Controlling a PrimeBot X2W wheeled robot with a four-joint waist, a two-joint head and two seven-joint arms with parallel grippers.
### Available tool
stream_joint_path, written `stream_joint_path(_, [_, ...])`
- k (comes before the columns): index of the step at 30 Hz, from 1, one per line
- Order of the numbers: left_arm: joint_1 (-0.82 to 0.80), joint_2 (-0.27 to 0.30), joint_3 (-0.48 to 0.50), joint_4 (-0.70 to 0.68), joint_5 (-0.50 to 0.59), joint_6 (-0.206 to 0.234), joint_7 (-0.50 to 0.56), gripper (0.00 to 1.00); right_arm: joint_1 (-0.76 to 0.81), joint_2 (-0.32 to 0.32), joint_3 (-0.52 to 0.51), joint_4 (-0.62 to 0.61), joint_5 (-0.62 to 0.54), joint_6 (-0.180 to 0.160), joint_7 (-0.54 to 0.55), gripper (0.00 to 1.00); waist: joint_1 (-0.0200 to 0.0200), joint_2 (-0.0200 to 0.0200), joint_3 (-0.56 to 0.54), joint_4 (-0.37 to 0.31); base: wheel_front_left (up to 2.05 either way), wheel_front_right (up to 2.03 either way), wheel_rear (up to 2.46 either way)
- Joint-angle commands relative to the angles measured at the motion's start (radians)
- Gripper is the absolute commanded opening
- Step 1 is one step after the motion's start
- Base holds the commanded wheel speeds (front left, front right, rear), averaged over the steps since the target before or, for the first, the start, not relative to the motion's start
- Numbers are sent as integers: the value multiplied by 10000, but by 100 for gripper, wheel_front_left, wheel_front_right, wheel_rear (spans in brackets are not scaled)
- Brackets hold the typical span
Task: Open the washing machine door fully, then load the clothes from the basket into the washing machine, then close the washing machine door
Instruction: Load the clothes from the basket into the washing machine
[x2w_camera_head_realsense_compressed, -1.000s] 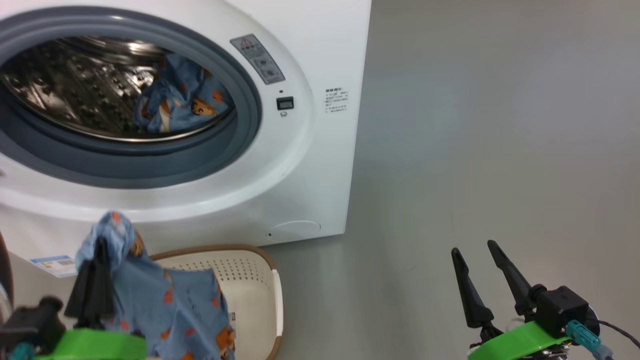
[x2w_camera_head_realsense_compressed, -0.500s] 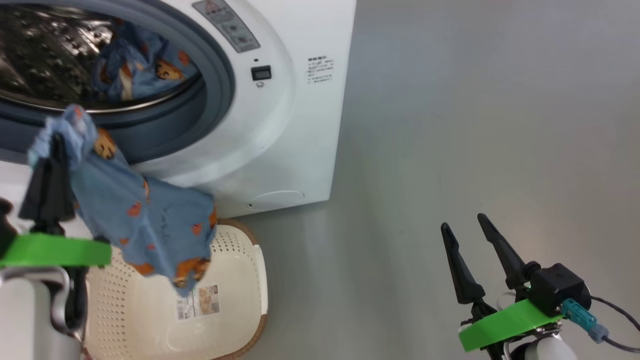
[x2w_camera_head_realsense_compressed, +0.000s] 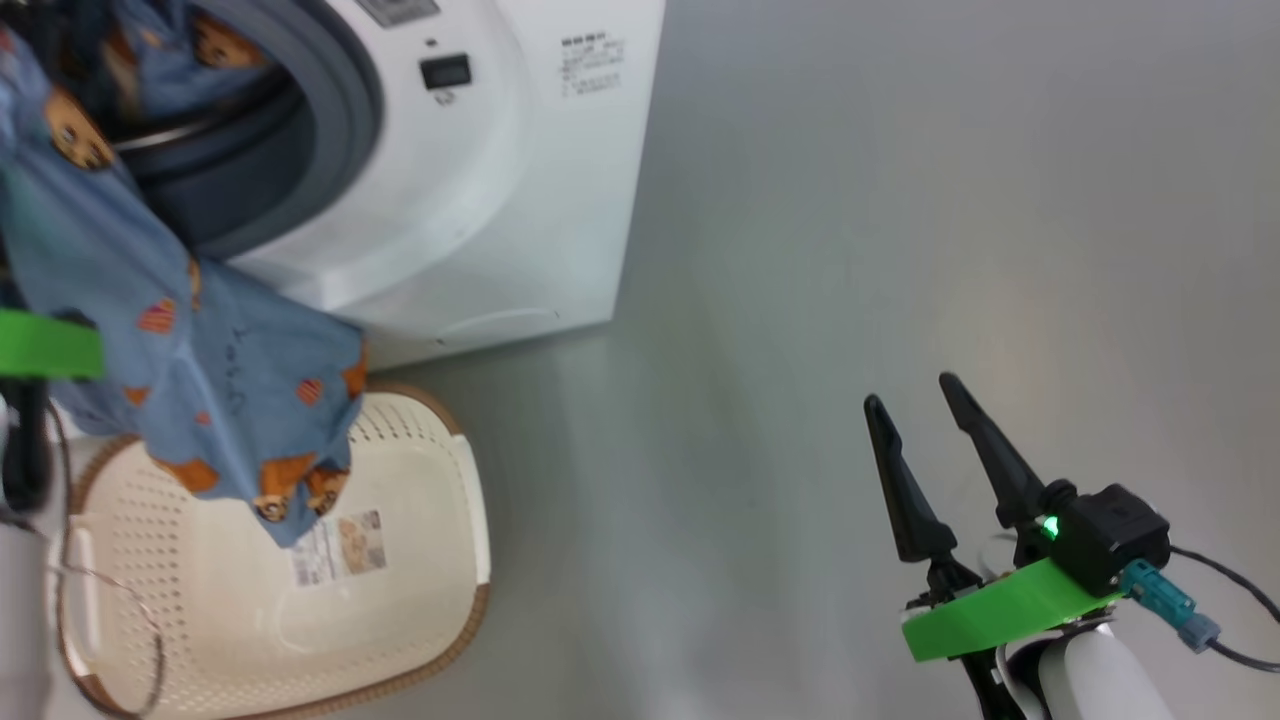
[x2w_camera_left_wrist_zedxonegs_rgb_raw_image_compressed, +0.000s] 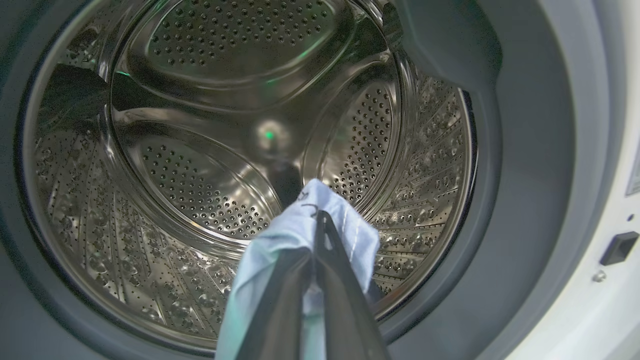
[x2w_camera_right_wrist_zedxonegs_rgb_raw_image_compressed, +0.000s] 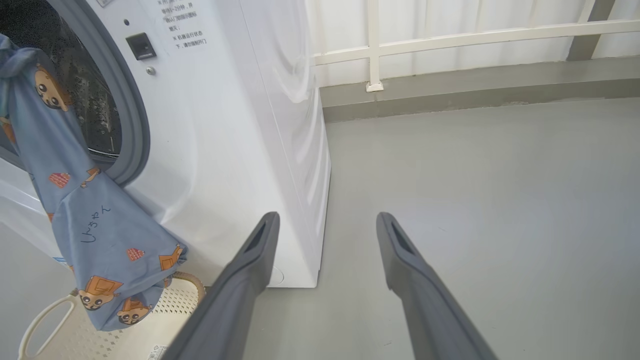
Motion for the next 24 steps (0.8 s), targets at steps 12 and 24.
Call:
stream_joint_path(12, [-2710,1877,-851,1235,-546,-28,-78,0,-560,11,595,-600,559,87,-48,100,0,0,2185,-792,0,0,0])
stream_joint_path(24, [-5311,2389,-2301,2954,-1232,-28,649,0,-797,11,1027,-726,848,87,-48,100,0,0,3003,-1221,0,0,0])
